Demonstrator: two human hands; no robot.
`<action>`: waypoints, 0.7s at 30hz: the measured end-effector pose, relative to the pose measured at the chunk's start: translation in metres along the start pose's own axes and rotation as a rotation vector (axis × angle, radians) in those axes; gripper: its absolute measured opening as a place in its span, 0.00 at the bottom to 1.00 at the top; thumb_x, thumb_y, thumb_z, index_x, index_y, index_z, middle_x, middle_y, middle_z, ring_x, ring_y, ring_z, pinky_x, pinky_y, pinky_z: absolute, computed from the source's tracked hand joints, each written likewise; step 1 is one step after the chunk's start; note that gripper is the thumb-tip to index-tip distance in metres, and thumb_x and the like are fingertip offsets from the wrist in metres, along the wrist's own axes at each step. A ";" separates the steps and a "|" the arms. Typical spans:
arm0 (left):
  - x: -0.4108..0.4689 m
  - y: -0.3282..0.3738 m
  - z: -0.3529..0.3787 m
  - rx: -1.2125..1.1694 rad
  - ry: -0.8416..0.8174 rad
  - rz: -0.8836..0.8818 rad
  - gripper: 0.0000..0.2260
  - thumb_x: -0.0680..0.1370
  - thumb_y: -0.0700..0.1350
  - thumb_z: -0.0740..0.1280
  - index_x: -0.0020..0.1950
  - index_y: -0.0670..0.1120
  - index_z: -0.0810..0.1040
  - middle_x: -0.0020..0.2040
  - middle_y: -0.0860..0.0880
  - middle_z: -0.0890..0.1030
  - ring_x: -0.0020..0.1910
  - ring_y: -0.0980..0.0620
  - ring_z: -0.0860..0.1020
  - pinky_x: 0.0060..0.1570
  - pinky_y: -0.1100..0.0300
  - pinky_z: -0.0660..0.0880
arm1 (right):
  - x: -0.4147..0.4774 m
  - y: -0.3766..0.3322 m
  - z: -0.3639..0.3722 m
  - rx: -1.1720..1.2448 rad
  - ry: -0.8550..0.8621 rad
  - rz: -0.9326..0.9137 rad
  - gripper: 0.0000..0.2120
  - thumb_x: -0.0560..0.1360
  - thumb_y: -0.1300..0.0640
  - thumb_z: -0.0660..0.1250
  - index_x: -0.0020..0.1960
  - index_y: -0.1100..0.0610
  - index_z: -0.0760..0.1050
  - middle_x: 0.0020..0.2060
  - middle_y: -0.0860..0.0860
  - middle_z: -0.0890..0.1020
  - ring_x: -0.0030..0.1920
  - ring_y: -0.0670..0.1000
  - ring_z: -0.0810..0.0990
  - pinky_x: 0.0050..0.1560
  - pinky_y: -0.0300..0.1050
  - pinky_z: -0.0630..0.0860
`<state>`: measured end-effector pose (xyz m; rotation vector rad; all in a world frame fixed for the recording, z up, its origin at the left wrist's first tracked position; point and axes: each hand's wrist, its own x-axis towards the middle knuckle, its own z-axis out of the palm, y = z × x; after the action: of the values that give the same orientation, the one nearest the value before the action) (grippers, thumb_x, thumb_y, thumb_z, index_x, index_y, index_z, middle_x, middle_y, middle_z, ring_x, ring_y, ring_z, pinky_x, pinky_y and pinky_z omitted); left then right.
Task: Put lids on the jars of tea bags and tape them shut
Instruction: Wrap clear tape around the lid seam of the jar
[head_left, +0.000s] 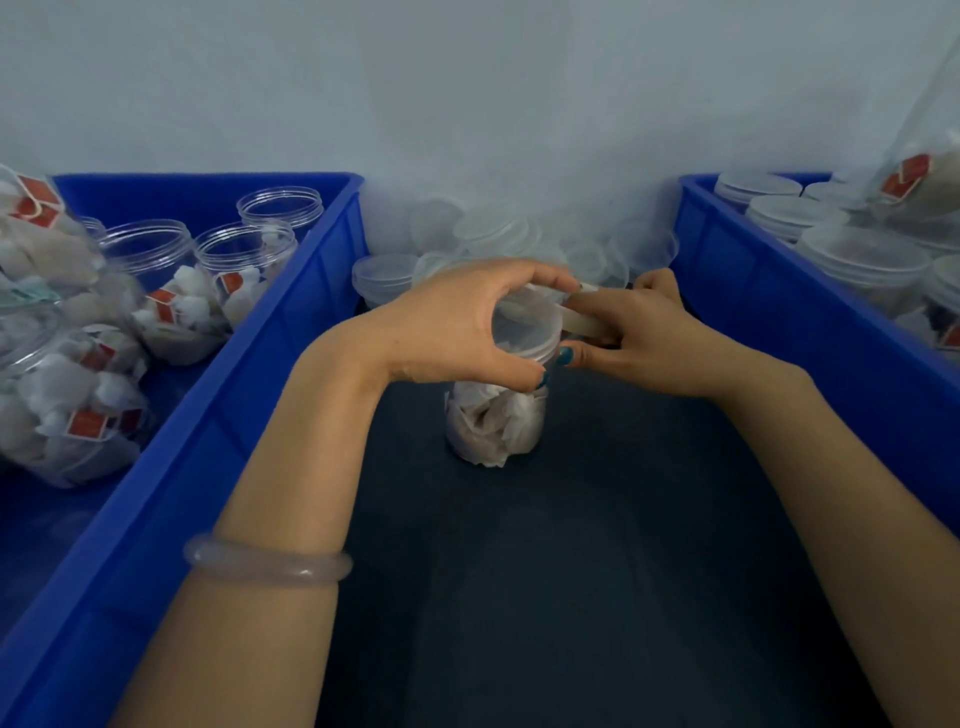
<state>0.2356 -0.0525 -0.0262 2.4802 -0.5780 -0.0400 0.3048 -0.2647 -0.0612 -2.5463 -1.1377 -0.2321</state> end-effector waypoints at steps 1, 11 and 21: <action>0.002 0.003 0.001 0.120 0.016 -0.025 0.36 0.71 0.52 0.75 0.77 0.57 0.65 0.76 0.59 0.66 0.74 0.61 0.63 0.73 0.59 0.62 | 0.000 0.000 0.000 0.001 -0.004 0.008 0.41 0.68 0.25 0.48 0.58 0.55 0.79 0.30 0.42 0.71 0.37 0.43 0.69 0.48 0.44 0.53; -0.008 0.022 -0.013 0.590 0.077 -0.325 0.46 0.56 0.83 0.55 0.69 0.63 0.68 0.61 0.54 0.70 0.59 0.53 0.71 0.49 0.53 0.69 | 0.001 -0.004 -0.001 -0.039 -0.053 0.034 0.42 0.66 0.25 0.44 0.54 0.56 0.77 0.35 0.50 0.76 0.40 0.48 0.72 0.55 0.48 0.58; -0.008 0.025 -0.022 0.505 0.007 -0.276 0.41 0.60 0.72 0.68 0.72 0.59 0.71 0.57 0.55 0.70 0.55 0.52 0.72 0.56 0.53 0.73 | 0.002 0.001 -0.001 0.056 -0.079 -0.001 0.42 0.66 0.24 0.46 0.57 0.53 0.78 0.43 0.55 0.80 0.49 0.52 0.73 0.54 0.44 0.53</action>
<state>0.2214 -0.0557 0.0054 3.0353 -0.2567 0.0099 0.3071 -0.2639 -0.0598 -2.5258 -1.1573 -0.0984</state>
